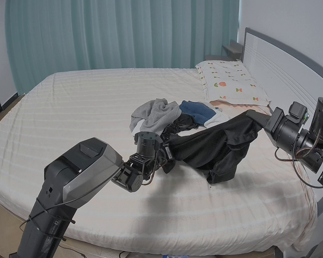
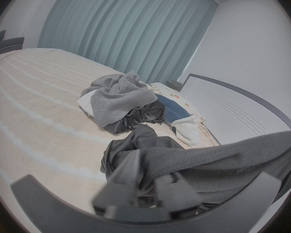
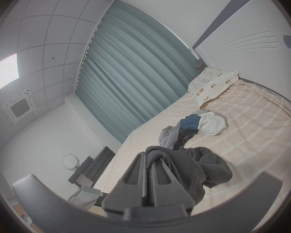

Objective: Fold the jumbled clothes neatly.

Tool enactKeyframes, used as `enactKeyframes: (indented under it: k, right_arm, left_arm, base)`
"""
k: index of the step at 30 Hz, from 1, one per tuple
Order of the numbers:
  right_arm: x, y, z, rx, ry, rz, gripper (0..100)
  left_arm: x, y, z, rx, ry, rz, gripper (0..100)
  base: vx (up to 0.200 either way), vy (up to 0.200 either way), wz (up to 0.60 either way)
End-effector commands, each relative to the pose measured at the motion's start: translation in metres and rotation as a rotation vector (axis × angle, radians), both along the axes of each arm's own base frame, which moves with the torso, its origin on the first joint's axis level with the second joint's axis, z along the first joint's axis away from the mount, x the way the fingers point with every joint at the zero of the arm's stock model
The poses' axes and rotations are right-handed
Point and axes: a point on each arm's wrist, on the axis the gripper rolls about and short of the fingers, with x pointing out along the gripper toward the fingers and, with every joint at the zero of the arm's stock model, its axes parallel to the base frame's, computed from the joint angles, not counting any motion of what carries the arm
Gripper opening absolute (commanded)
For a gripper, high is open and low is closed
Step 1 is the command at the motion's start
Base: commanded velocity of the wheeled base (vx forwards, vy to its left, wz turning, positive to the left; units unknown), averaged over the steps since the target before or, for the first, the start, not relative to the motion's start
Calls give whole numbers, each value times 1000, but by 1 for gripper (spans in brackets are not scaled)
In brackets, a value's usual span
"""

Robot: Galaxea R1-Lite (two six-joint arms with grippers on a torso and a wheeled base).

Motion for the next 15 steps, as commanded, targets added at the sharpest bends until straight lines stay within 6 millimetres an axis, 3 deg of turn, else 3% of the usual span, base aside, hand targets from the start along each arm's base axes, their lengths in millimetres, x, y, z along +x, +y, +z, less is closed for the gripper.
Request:
enactKeyframes:
  k: [1,3,8,10,11,12,13,14,15]
  right_arm:
    - [6,-1,-6,-8,22,-12,0]
    - [8,-1,-7,-9,25,-15,0]
    - [18,-4,-10,-20,35,-44,0]
    - [22,-5,-12,-30,38,-61,0]
    - [23,-5,-12,-30,39,-62,0]
    - [29,-5,-11,-31,32,-79,0]
    - [30,-6,-11,-31,32,-82,0]
    - [34,-9,-8,-34,28,-105,0]
    - [37,-11,-7,-36,29,-127,0]
  left_arm:
    - [-9,8,19,-22,11,12,0]
    - [-15,15,32,-33,14,9,0]
    - [-63,38,113,-108,13,-34,0]
    - [-79,45,137,-110,15,-43,0]
    - [-80,45,140,-110,15,-43,0]
    - [-100,49,168,-114,9,-57,0]
    - [-103,49,173,-114,7,-58,0]
    - [-120,57,200,-126,-12,-64,0]
    - [-127,61,211,-128,-22,-62,0]
  base:
    - [0,0,0]
    - [0,0,0]
    - [0,0,0]
    - [0,0,0]
    - [0,0,0]
    - [0,0,0]
    - [0,0,0]
    - [0,0,0]
    - [0,0,0]
